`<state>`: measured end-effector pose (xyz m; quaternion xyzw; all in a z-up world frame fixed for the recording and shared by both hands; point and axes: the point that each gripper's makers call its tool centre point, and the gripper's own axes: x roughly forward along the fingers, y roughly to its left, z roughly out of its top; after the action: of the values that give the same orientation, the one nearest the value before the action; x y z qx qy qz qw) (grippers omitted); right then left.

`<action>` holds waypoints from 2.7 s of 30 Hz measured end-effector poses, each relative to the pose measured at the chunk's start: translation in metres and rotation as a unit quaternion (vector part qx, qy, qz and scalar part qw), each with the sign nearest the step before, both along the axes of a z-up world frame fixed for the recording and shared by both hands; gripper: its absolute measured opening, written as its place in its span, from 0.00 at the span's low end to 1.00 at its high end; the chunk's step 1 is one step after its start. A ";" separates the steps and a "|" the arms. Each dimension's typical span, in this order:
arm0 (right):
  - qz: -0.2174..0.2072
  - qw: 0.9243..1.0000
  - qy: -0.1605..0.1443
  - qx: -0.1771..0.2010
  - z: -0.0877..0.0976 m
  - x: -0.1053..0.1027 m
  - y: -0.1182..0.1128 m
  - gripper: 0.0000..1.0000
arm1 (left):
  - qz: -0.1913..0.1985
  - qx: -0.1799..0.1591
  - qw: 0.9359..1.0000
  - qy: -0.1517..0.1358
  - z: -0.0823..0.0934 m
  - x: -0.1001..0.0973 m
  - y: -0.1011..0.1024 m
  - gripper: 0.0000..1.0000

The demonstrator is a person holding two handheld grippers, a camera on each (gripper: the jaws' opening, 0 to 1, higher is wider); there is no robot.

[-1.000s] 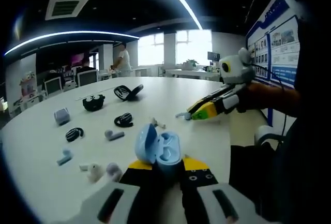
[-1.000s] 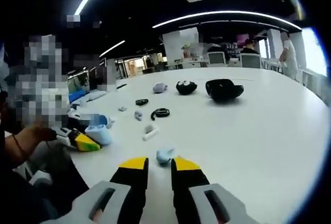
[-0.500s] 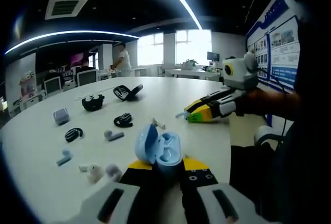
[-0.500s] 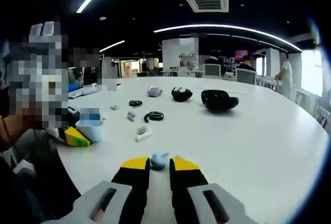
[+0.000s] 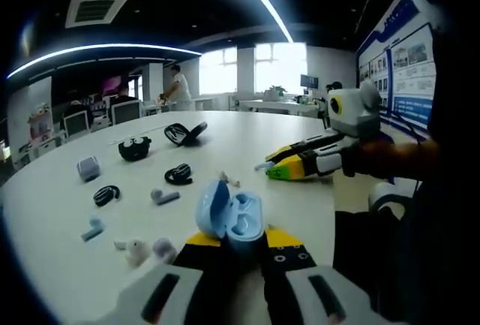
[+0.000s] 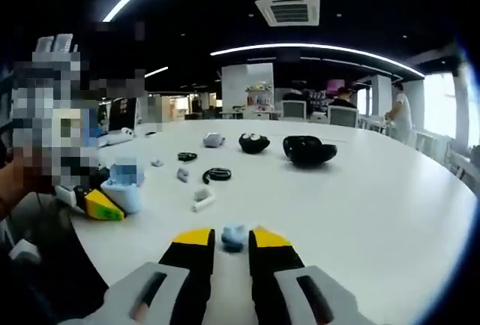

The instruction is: Pick up the earbuds from the table and place the earbuds into the earbud case

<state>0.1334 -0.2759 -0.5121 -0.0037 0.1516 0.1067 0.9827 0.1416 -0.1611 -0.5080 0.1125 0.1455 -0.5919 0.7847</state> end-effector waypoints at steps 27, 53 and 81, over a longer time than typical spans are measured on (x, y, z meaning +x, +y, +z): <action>0.153 0.986 0.024 0.064 0.041 -0.014 0.049 0.11 | -0.003 0.001 1.000 -0.006 0.000 0.000 -0.002 0.19; 0.322 0.939 0.118 0.021 0.058 -0.008 0.123 0.11 | -0.008 0.004 1.000 -0.015 0.000 -0.001 -0.003 0.19; 0.388 0.892 0.226 -0.051 0.036 -0.011 0.141 0.11 | -0.006 -0.004 1.000 -0.015 0.000 -0.001 -0.003 0.19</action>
<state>0.1228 -0.1353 -0.4757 -0.0881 0.3611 0.4699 0.8006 0.1401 -0.1639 -0.5079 0.1189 0.1303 -0.5953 0.7839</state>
